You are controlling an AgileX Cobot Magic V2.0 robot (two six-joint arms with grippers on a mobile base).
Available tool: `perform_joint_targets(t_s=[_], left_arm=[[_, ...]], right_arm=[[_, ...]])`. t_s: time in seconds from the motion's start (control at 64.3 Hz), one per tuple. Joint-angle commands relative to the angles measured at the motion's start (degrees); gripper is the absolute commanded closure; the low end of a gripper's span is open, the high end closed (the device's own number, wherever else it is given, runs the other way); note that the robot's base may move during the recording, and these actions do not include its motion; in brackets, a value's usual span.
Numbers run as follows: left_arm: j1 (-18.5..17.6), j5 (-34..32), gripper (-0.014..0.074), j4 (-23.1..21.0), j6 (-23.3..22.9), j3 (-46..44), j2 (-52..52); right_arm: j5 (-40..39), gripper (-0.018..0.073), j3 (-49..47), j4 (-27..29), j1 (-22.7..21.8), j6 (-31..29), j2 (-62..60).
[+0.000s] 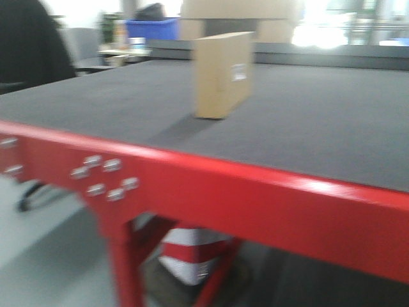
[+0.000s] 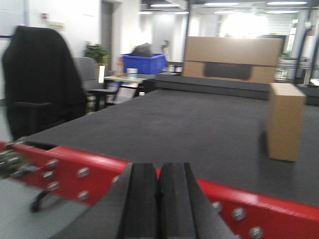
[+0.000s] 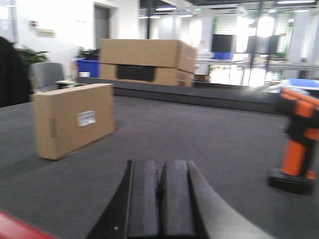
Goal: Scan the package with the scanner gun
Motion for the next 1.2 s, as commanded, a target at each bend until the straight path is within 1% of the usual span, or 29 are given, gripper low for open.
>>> perform_joint_targets(t_s=[0.0, 1.182], left_arm=[[0.2, -0.8, 0.0707, -0.3, 0.0, -0.2, -0.2], [0.2, -0.8, 0.0707, -0.3, 0.0, -0.2, -0.2]], right_arm=[[-1.4, 0.0721, 0.0, 0.1, 0.1, 0.1, -0.2], [-1.4, 0.0721, 0.0, 0.1, 0.1, 0.1, -0.2]])
